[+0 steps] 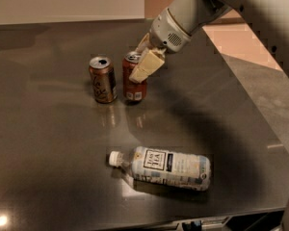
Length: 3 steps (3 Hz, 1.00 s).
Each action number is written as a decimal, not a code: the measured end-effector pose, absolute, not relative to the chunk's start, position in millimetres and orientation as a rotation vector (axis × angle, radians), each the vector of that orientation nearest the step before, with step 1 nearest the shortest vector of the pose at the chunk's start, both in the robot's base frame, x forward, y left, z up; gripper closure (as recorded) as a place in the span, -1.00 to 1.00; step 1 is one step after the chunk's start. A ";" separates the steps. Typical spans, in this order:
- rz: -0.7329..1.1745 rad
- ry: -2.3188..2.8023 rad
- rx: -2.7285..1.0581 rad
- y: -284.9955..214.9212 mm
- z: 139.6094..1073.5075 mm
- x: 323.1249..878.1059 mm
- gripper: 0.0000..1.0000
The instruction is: Move coke can near orange can
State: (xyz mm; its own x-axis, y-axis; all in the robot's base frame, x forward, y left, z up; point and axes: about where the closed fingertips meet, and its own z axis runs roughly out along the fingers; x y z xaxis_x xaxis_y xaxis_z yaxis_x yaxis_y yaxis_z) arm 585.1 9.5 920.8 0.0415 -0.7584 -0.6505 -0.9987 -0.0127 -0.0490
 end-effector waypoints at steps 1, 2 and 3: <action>0.598 1.760 -1.870 19.6 909.9 583.0 0.16; 0.582 1.755 -1.893 24.1 902.6 582.2 -0.30; 0.585 1.753 -1.895 25.8 901.6 582.1 -0.76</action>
Offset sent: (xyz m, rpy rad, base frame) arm -0.0037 0.0160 -0.0245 -0.0702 -0.0312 0.0467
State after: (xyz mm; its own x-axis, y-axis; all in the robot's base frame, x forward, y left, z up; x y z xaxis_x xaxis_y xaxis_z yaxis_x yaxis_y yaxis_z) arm 582.1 25.8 901.6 0.0835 -0.7868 -0.6115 -0.9964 -0.0555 -0.0647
